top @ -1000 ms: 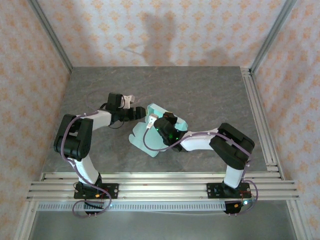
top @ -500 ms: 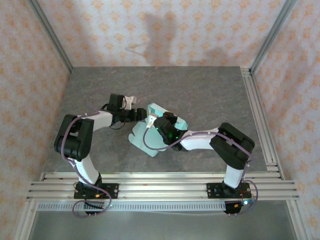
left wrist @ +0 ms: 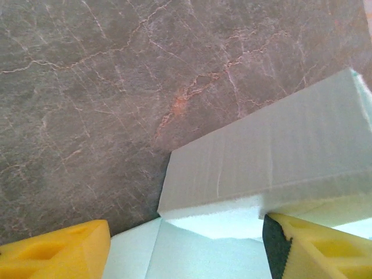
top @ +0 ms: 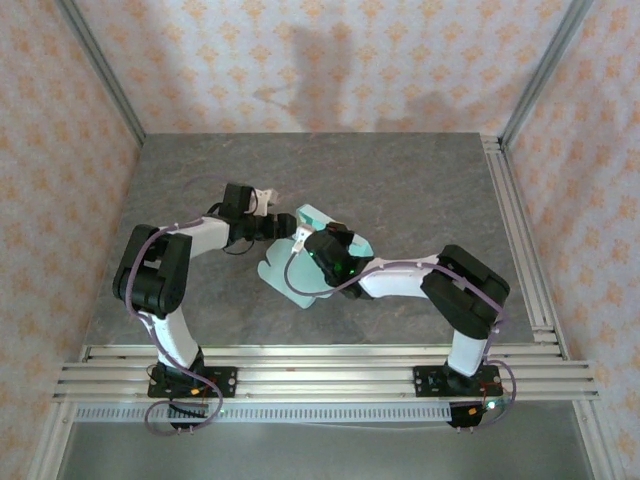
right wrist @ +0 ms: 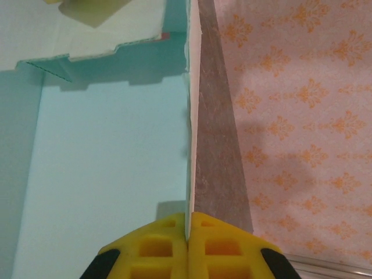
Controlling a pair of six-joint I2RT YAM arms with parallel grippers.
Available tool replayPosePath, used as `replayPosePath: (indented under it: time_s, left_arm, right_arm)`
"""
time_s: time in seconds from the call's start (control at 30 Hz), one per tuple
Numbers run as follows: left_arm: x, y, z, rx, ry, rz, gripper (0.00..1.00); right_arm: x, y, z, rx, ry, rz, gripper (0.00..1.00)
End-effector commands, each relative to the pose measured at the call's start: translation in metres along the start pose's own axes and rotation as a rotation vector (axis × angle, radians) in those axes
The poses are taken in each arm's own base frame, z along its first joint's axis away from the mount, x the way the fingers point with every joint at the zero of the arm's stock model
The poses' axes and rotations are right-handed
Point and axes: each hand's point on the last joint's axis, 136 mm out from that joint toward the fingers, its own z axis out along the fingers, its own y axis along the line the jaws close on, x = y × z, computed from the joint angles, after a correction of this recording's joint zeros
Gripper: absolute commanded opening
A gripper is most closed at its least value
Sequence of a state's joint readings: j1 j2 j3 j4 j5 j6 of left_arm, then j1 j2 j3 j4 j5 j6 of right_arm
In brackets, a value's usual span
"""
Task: Fold the paper box
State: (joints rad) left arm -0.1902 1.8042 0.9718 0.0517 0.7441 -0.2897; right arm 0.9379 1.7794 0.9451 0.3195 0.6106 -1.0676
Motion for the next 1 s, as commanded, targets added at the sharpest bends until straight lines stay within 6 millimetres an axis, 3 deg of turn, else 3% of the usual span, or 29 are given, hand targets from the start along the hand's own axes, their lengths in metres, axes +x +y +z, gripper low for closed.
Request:
replayPosePath:
  time_s: [0.0,0.37,0.63,0.97]
  left_arm:
    - [-0.007,-0.002,0.001,-0.020,-0.013,0.008,0.72]
    - [-0.010,-0.021,-0.017,0.013,-0.034,0.071,0.72]
    - [-0.009,-0.021,-0.016,0.020,-0.020,0.080,0.72]
    - [-0.003,-0.017,-0.017,-0.002,-0.001,0.102,0.72]
  right_arm:
    - [-0.007,0.005,-0.006,-0.076,-0.028,0.016,0.00]
    - [0.000,0.006,-0.003,-0.150,0.012,0.074,0.00]
    - [0.003,0.007,-0.004,-0.244,0.057,0.097,0.00]
    - [0.002,-0.002,0.002,-0.194,0.073,0.086,0.00]
